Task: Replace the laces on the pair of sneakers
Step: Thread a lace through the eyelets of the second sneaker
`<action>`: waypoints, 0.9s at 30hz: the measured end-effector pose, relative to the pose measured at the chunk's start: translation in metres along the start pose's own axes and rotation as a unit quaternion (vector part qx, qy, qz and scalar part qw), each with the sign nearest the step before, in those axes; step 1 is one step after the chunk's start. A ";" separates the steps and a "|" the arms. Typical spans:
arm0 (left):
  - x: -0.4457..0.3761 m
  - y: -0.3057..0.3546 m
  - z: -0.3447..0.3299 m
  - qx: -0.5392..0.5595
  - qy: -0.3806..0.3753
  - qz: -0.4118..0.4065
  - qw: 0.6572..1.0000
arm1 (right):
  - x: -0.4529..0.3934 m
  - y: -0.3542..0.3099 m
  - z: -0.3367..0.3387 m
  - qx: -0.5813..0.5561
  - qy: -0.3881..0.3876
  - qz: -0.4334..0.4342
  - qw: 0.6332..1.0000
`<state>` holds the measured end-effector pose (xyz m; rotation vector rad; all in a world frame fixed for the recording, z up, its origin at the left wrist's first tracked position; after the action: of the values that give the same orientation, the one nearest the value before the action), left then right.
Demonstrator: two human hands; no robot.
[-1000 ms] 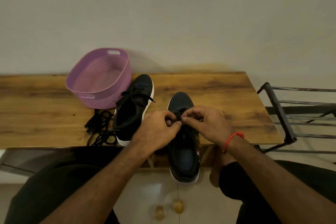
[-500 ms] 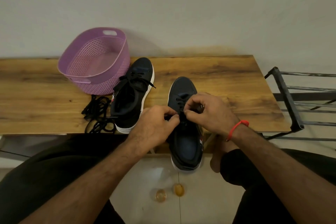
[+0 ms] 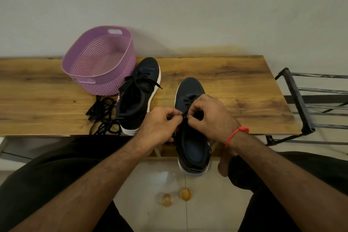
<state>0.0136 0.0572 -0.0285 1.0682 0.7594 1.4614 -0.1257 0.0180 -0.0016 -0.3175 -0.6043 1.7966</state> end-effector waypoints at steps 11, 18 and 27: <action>-0.007 0.003 0.013 -0.009 0.074 -0.027 0.997 | 0.003 -0.002 0.003 -0.033 0.010 0.021 0.999; -0.005 0.029 0.047 0.059 0.218 -0.113 0.968 | 0.006 -0.003 -0.006 0.081 0.004 -0.001 0.997; -0.009 0.043 0.052 -0.135 0.050 -0.159 0.977 | 0.004 0.003 -0.008 0.075 -0.021 -0.020 0.997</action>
<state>0.0437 0.0358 0.0283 0.6384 0.7395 1.3033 -0.1251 0.0226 -0.0091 -0.1648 -0.4971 1.8016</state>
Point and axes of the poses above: each hand's wrist, its own x-axis away from the middle knuckle, its own z-axis out of the back of the hand, y = z × x, the point moved 8 cm from there along -x, towards the middle knuckle, and after that the axes turned 9 degrees about -z, right-handed, at the moved point
